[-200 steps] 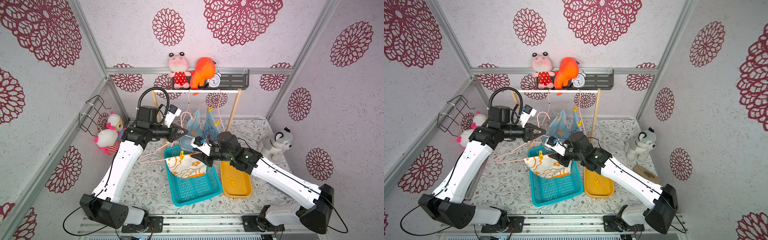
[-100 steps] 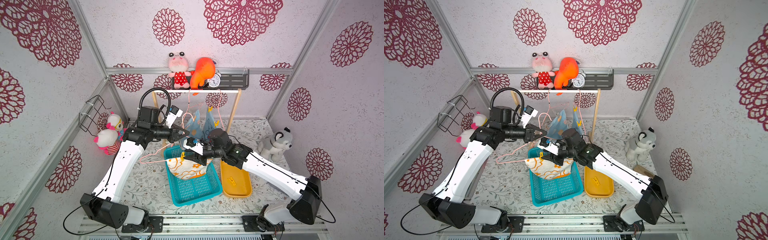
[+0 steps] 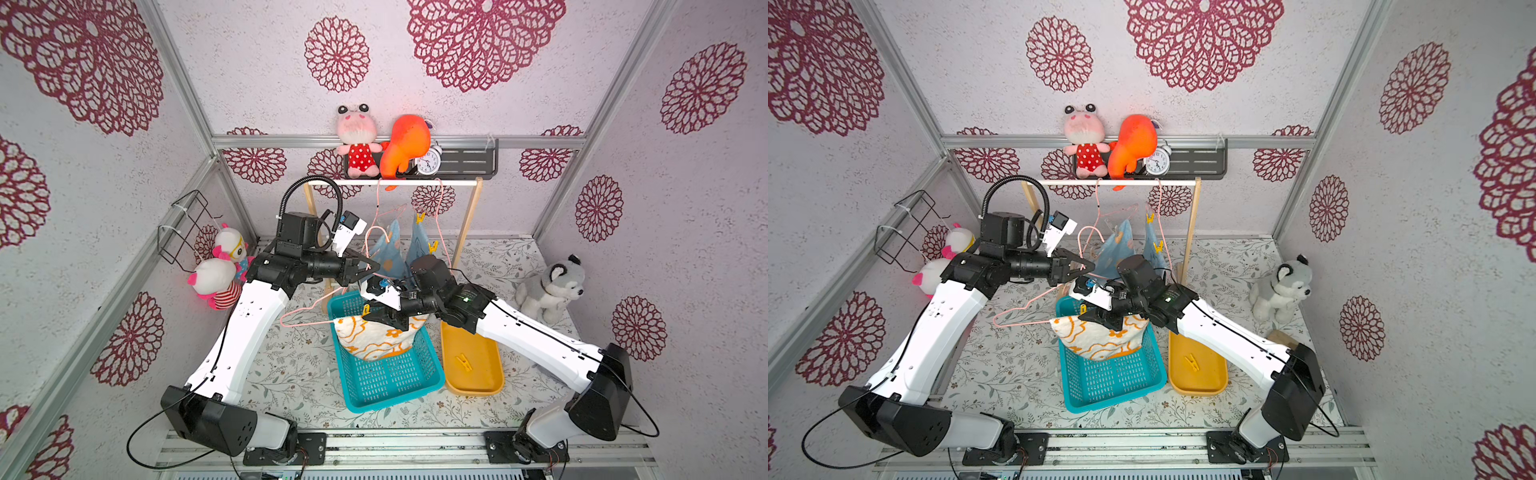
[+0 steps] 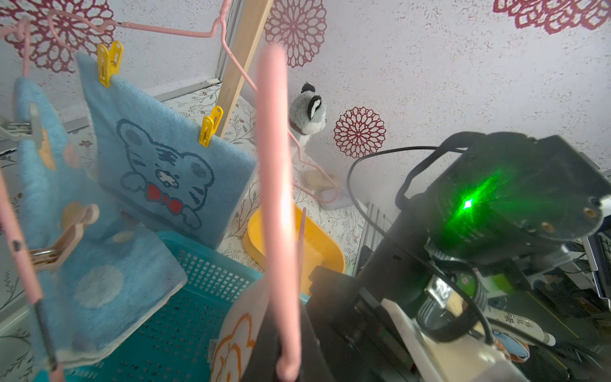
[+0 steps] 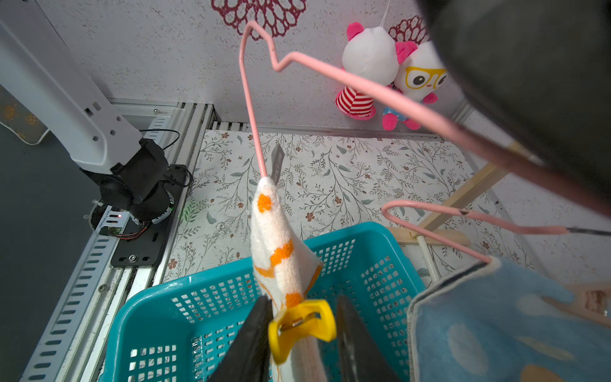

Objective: Remove the clothespins securing towels to the hanger
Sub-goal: Remove the clothespin from the hanger.

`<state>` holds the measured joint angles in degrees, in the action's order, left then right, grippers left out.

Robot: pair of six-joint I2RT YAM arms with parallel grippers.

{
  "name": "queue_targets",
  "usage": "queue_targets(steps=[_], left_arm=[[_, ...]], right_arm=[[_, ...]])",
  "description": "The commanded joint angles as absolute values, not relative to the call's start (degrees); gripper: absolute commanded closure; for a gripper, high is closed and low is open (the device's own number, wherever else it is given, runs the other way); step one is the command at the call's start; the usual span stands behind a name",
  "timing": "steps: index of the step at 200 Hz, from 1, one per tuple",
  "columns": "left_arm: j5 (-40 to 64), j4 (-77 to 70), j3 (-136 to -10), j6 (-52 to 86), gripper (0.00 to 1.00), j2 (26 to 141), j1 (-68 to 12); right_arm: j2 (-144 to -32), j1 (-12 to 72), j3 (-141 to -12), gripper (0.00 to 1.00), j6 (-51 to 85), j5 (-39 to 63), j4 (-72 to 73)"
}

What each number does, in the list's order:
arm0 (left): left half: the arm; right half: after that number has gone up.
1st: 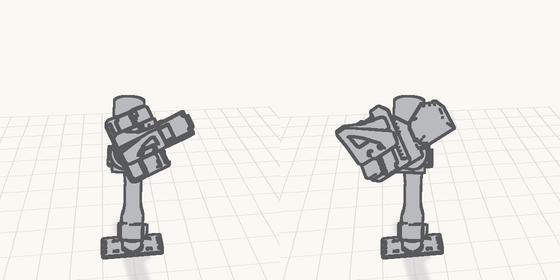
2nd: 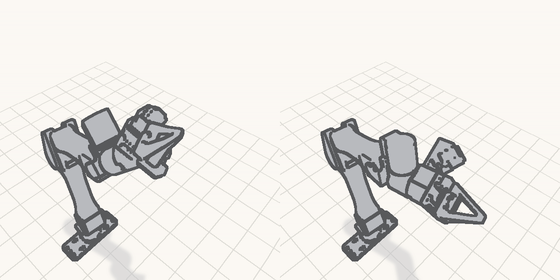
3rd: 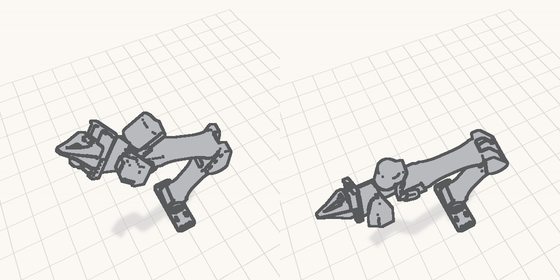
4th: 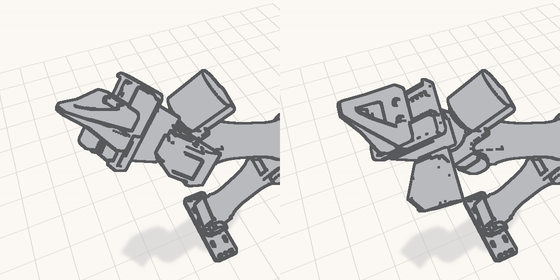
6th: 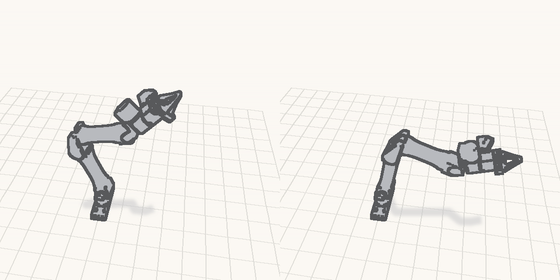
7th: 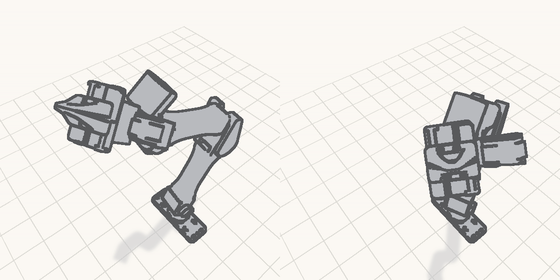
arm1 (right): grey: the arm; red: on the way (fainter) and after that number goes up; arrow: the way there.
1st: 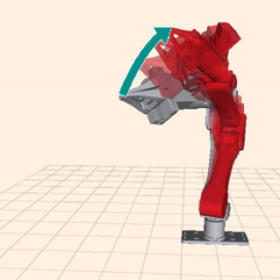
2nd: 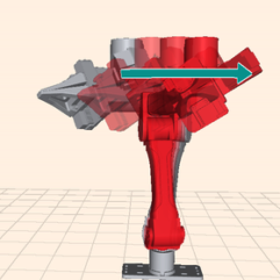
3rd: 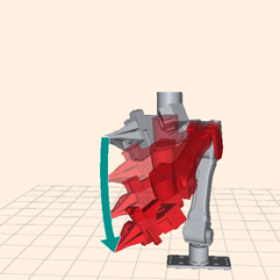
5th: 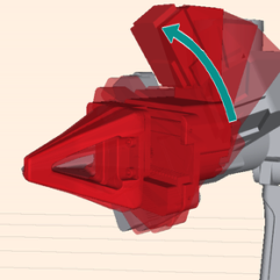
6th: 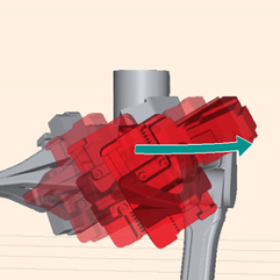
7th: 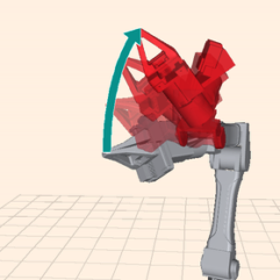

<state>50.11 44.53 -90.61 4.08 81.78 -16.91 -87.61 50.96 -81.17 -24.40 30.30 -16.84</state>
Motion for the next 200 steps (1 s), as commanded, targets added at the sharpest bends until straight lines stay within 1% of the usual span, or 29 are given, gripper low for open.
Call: queue_targets(steps=[1, 32, 73, 108, 161, 200], left_arm=[[51.5, 44.2, -92.2, 2.91, 1.0, 82.22, -17.58], [51.42, 44.29, -92.2, 2.85, 1.0, 82.18, -17.56], [51.31, 44.38, -92.15, 2.78, 1.0, 82.18, -17.58], [51.07, 44.47, -92.27, 2.73, 1.0, 82.11, -17.58], [50.1, 44.96, -92.21, 2.3, 1.0, 82.39, -17.53], [49.66, 45.15, -92.28, 2.09, 1.0, 82.42, -17.58]], right_arm=[[-87.45, 51.34, -83.33, 0.67, -25.35, 32.15, -17.12], [-87.7, 51.33, -83.72, 0.72, -25.33, 32.65, -17.39], [-87.71, 51.38, -84.2, 0.85, -25.4, 33.21, -18.23], [-87.7, 51.36, -84.69, 0.91, -25.4, 33.15, -19.0], [-87.07, 51.41, -86.92, 0.97, -25.4, 31.34, -22.37], [-85.99, 51.39, -86.8, 0.99, -24.87, 30.13, -23.12]])
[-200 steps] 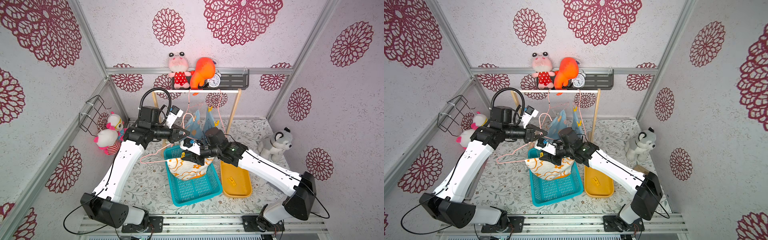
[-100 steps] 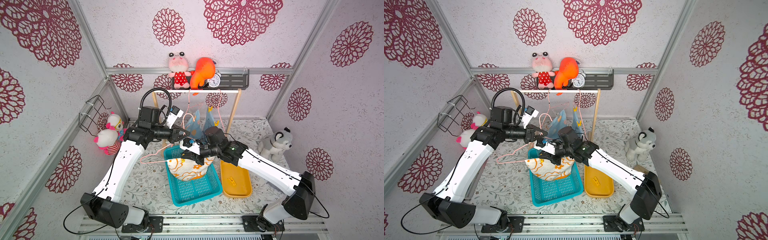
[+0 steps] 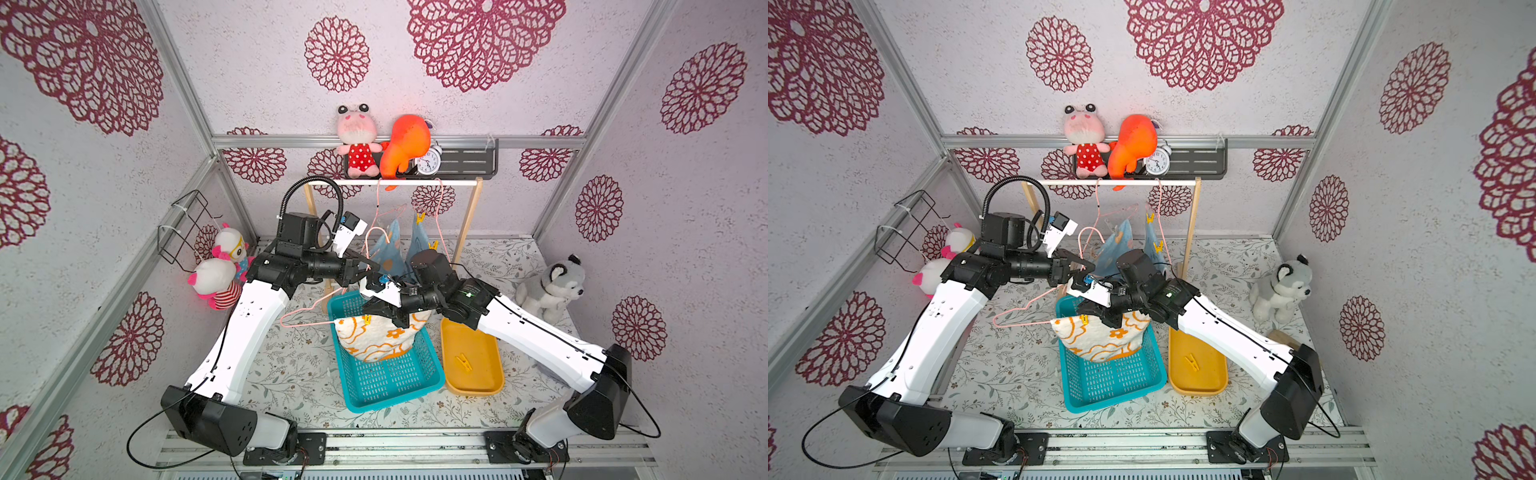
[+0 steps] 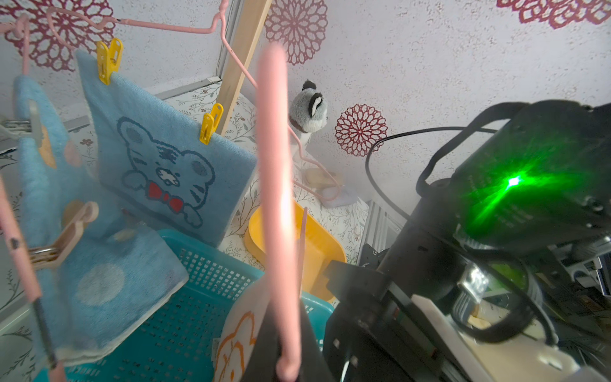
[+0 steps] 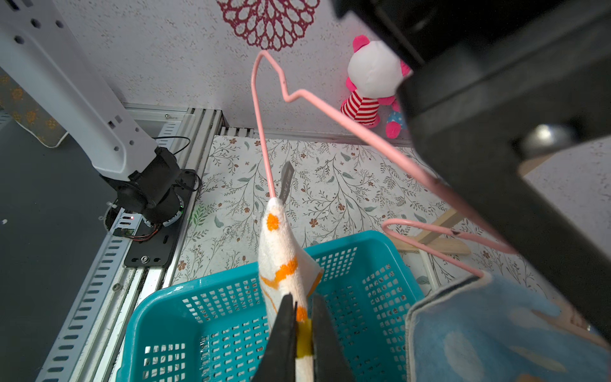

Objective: Remove the clothespins securing towels to the hanger
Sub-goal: Remove the clothespin from the hanger, then place the clothespin in the storage box.

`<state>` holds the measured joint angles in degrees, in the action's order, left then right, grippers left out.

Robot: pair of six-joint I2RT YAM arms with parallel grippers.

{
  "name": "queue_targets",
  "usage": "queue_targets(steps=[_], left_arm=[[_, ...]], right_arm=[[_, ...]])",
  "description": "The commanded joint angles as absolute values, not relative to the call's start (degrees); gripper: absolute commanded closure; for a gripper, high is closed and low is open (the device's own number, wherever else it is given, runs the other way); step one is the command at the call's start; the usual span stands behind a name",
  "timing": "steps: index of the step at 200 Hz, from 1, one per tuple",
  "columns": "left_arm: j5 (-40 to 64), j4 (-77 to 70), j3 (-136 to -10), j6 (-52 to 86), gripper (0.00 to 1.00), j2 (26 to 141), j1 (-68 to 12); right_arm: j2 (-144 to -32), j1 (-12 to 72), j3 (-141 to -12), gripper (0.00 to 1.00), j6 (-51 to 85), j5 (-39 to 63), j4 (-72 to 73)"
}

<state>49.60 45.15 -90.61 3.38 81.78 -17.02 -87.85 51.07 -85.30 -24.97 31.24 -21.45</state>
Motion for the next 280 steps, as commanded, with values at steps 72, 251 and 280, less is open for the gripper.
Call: queue_targets(steps=[72, 251, 280], left_arm=[[48.04, 45.83, -92.34, 1.47, 1.0, 83.23, -17.6], [41.4, 45.62, -92.06, 1.32, 1.0, 81.73, -16.58], [41.7, 45.31, -92.04, 1.49, 1.0, 81.56, -16.56]], right_arm=[[-84.82, 51.36, -90.19, 1.0, -24.73, 27.49, -25.81], [-51.22, 44.16, -47.79, 0.99, 7.01, 0.3, -28.54], [-48.17, 39.21, -42.11, 0.99, 11.96, -3.35, -30.23]])
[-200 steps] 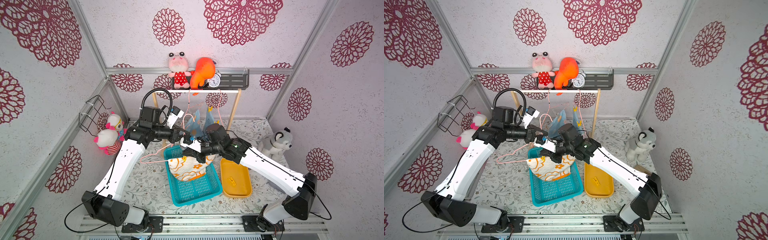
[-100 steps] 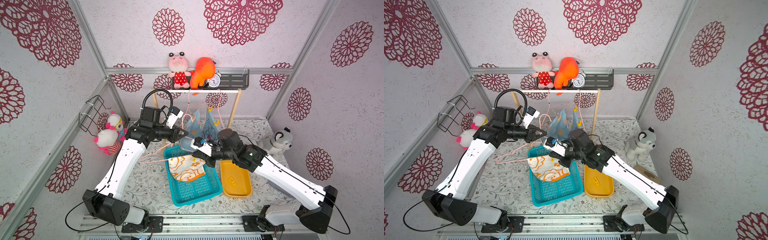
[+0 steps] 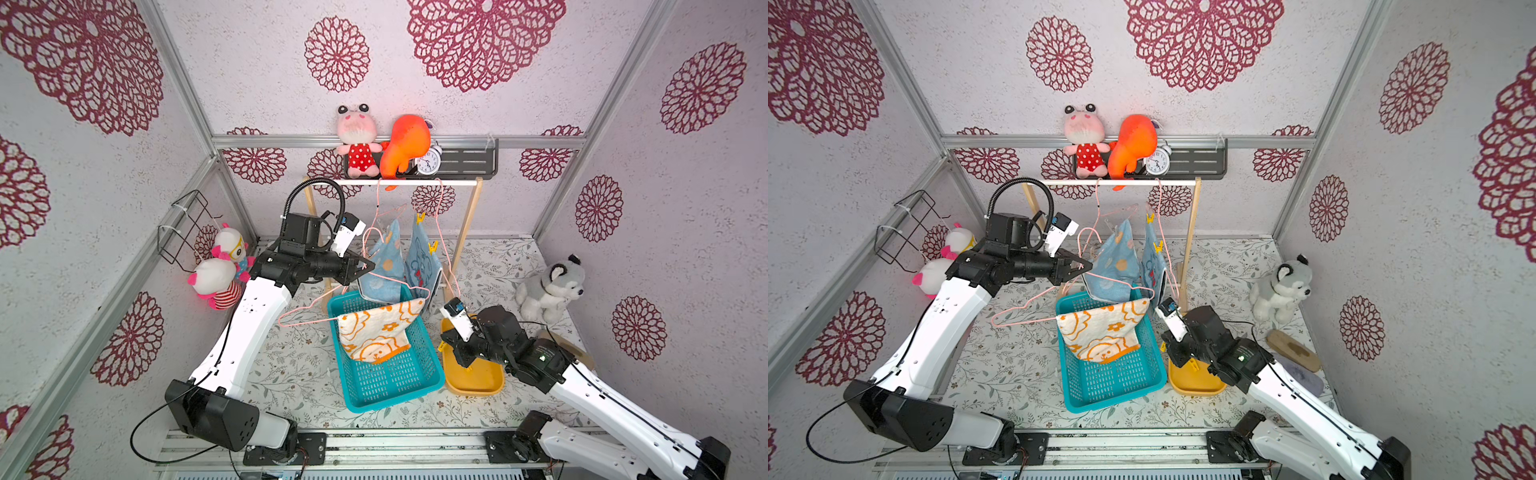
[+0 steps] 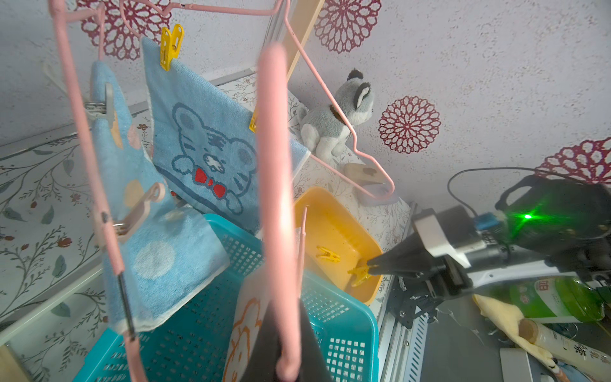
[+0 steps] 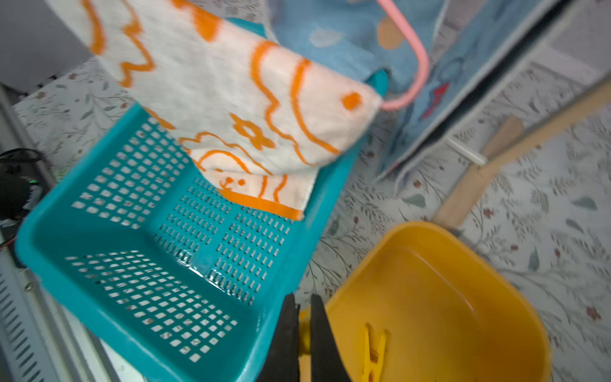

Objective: Remove the clothespins securing towels to the hanger
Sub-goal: Place the clothespin in the storage box.

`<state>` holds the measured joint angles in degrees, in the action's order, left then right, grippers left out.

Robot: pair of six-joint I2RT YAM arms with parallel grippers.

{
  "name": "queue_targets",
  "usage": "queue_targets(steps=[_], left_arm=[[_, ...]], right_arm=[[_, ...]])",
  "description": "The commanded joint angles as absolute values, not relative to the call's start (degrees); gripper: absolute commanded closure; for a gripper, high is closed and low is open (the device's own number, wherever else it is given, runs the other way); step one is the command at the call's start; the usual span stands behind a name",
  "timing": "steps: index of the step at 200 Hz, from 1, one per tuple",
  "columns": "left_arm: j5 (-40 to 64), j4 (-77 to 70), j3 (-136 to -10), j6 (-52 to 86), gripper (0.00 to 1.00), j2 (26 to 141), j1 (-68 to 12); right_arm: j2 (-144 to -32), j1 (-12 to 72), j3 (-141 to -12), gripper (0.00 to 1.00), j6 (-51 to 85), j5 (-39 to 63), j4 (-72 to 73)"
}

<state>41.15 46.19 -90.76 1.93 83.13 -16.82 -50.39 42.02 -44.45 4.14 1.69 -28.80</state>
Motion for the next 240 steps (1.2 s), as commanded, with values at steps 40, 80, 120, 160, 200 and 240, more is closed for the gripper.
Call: queue_targets(steps=[40, 80, 120, 160, 200, 240], left_arm=[[42.01, 45.22, -91.95, 1.74, 1.0, 81.17, -16.53], [42.1, 45.12, -91.84, 1.69, 1.0, 81.08, -16.65], [42.01, 45.15, -91.84, 1.68, 1.0, 81.14, -16.69], [42.01, 45.17, -91.84, 1.59, 1.0, 81.34, -16.69], [42.21, 45.14, -91.85, 1.66, 1.0, 81.56, -16.66], [43.11, 45.15, -91.83, 1.59, 1.0, 81.54, -16.67]], right_arm=[[-54.11, 36.06, -40.13, 0.99, 16.75, -8.11, -29.95], [-57.44, 32.87, -36.86, 0.89, 19.6, -8.03, -24.86], [-58.06, 31.68, -36.74, 0.68, 19.25, -8.39, -23.49], [-56.9, 31.4, -37.86, 0.62, 18.56, -9.73, -24.59], [-53.83, 31.44, -40.95, 0.62, 14.73, -6.32, -25.66], [-48.14, 32.09, -43.16, 0.63, 12.8, 2.84, -21.62]])
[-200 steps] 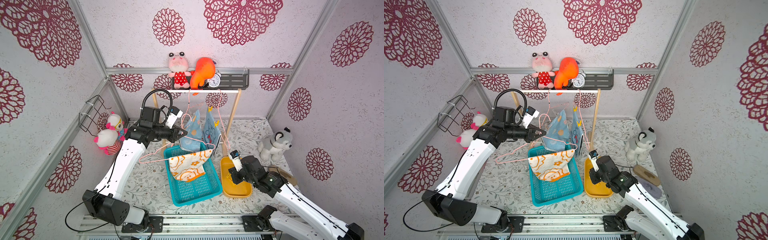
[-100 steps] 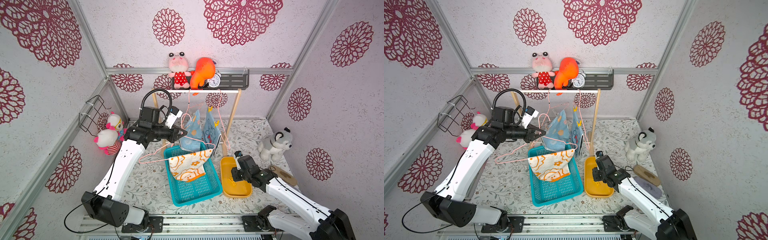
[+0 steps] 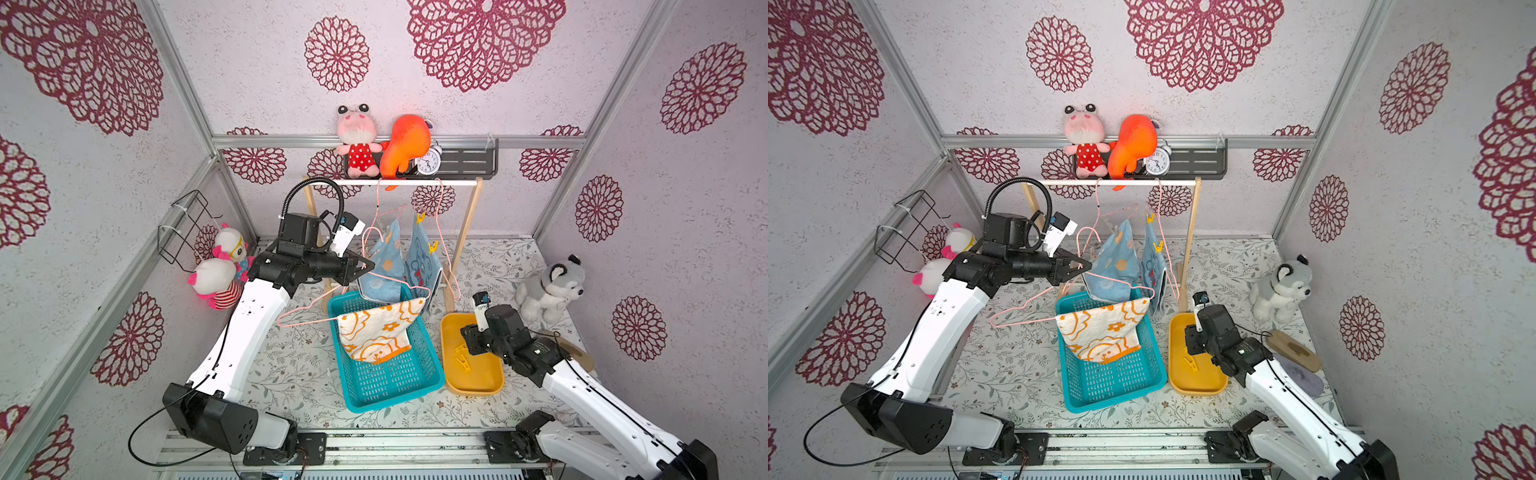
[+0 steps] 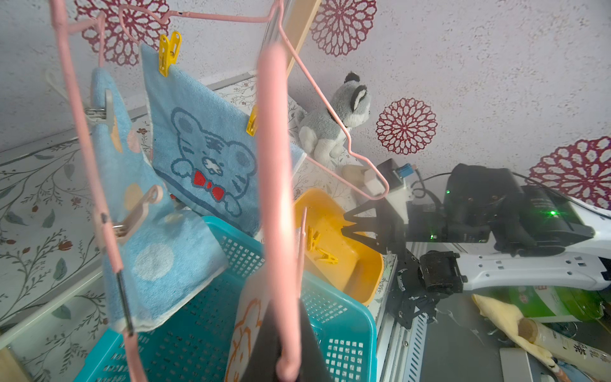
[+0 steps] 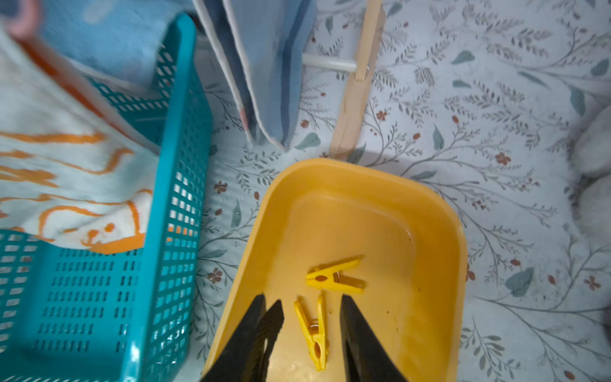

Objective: Remove the clothespins securing towels to the hanger
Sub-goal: Place the clothespin in the storage box, then remove the towel from the hanger.

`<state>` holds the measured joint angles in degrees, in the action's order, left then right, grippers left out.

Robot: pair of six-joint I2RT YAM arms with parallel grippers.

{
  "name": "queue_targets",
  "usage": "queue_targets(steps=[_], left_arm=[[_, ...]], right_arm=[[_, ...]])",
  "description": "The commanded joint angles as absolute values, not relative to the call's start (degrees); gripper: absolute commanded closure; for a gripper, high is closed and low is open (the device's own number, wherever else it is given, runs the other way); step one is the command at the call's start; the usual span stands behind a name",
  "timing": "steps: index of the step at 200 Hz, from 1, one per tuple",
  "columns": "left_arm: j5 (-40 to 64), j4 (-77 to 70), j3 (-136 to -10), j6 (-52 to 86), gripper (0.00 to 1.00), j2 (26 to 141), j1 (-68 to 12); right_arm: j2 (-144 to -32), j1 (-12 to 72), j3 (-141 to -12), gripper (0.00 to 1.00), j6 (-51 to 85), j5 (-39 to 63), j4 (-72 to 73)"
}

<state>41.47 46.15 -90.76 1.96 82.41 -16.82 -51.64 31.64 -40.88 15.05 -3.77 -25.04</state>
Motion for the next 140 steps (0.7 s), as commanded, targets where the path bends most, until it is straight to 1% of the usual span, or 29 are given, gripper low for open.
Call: queue_targets(steps=[1, 15, 27, 65, 120, 140], left_arm=[[43.13, 45.16, -91.84, 1.59, 1.0, 81.55, -16.64], [43.23, 45.22, -91.88, 1.59, 1.0, 81.56, -16.62], [42.99, 45.44, -92.09, 1.5, 1.0, 81.48, -16.69], [43.18, 45.03, -92.11, 1.74, 1.0, 80.34, -16.6], [44.81, 44.61, -91.94, 2.04, 1.0, 78.58, -16.64], [45.09, 44.53, -91.93, 2.07, 1.0, 78.27, -16.67]], right_arm=[[-47.93, 32.13, -43.16, 0.63, 12.82, 3.14, -21.27], [-45.49, 33.55, -42.32, 0.63, 13.0, 5.93, -17.39], [-44.03, 34.49, -41.19, 0.64, 14.15, 5.81, -14.53], [-43.32, 35.82, -35.28, 0.65, 19.67, 9.61, -3.97], [-50.35, 37.97, -30.48, 0.66, 26.81, 12.28, 16.15], [-53.72, 37.97, -30.75, 0.66, 27.67, 13.48, 20.32]])
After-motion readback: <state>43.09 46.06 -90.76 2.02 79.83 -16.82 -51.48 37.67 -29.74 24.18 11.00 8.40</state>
